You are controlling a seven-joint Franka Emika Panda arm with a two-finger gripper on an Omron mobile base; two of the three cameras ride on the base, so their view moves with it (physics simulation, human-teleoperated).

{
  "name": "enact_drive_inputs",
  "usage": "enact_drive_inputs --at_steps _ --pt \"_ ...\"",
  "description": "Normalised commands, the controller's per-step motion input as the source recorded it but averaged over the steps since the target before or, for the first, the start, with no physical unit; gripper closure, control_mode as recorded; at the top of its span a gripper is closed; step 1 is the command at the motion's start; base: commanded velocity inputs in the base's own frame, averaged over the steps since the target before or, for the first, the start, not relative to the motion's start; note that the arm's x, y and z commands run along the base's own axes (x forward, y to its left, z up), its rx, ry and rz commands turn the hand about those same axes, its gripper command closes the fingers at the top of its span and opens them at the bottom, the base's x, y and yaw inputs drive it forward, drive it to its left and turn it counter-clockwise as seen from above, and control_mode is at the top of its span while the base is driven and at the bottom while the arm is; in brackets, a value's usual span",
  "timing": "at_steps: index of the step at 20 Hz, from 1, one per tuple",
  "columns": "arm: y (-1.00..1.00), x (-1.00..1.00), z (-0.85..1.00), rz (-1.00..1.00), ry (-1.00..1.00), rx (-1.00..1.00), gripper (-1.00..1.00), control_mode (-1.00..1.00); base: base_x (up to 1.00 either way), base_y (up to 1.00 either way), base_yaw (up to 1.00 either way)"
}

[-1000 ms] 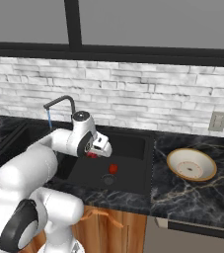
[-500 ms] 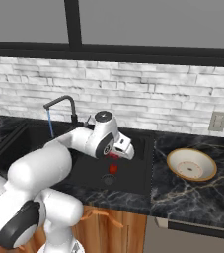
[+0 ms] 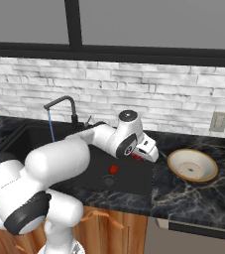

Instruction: Pick the bell peppers from the sink and place them in one bowl. Place the eggplant in the other bowl. Then turn off the sink faucet.

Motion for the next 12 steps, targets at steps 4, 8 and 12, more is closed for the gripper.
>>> enact_drive_inputs --at_steps 4,8,12 --pt "-0.79 0.04 0.16 -0.15 0.0 0.04 1.0 -1.0 0.0 0.0 0.0" --pt "-0.75 0.05 0.07 -0.16 0.0 0.06 1.0 -1.0 0.0 0.0 0.0" --pt "-0.66 0.06 -0.03 -0.14 0.0 0.05 1.0 -1.0 0.0 0.0 0.0"
